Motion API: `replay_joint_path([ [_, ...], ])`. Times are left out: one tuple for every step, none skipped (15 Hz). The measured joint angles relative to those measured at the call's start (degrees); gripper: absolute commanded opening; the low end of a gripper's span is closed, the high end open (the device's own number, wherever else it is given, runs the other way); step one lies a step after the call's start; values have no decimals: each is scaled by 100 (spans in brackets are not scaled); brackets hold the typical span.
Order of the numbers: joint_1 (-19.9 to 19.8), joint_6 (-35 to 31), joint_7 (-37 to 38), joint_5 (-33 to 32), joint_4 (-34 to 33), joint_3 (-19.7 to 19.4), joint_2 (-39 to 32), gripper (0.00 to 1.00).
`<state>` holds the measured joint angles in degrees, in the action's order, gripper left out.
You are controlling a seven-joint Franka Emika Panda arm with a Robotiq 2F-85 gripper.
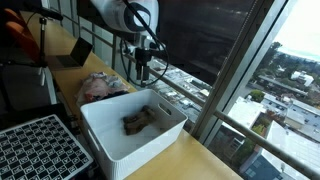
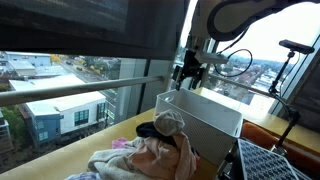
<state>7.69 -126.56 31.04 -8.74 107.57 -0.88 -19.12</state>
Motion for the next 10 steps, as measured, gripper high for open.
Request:
replay_joint_path([
  [-77, -209, 0, 0, 152, -67, -79, 100],
  [-145, -426, 0, 0, 279, -128, -180, 100],
  [-191, -641, 0, 0, 375, -191, -298, 100],
  [-228, -843, 0, 0, 445, -255, -423, 100],
  [-255, -1023, 0, 0, 488, -321, -546, 100],
  [-272, -1171, 0, 0, 501, -383, -664, 100],
  [-283, -1290, 0, 0, 502, -444, -769, 100],
  [-287, -1384, 0, 0, 500, -502, -854, 100],
  [-289, -1453, 0, 0, 497, -551, -926, 100],
  [-289, -1499, 0, 2, 494, -584, -984, 100],
])
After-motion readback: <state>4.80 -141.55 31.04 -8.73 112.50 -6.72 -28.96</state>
